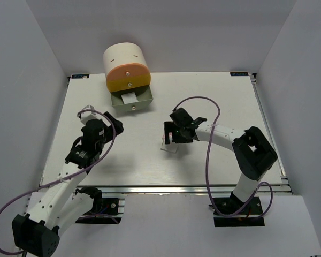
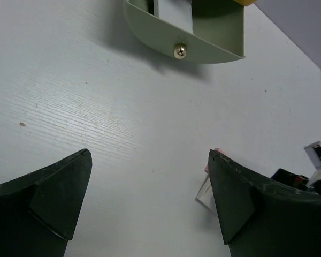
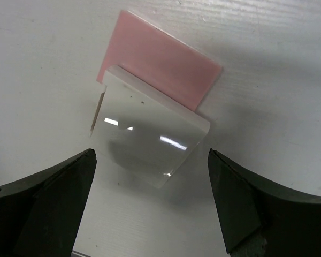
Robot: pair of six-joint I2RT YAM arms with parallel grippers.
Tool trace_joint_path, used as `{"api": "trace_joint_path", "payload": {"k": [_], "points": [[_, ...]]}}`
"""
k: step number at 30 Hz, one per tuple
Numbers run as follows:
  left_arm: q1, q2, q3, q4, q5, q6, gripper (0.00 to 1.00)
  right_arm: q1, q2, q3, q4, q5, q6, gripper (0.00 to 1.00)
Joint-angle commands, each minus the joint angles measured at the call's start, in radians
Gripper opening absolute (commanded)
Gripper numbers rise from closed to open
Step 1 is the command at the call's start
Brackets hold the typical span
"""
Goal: Organize the makeup
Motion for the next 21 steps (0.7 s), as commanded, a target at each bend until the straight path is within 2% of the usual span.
{"api": "trace_joint_path", "payload": {"k": [1, 10, 21], "points": [[0.005, -0.065, -0.016, -0.055, -0.005, -0.091, 0.98, 0.005, 0.035, 0.047, -0.014, -0.006, 0.135, 0.89], [0.005, -0.111, -0.026, -0.109, -0.03, -0.117, 0.98, 0.024, 0.128, 0.153, -0.02, 0.028, 0.192, 0.89], [0.004, -0.106, -0.043, -0.112, -0.023, -0.124, 0.98, 0.054, 0.17, 0.128, -0.046, 0.119, 0.176, 0.89]]}}
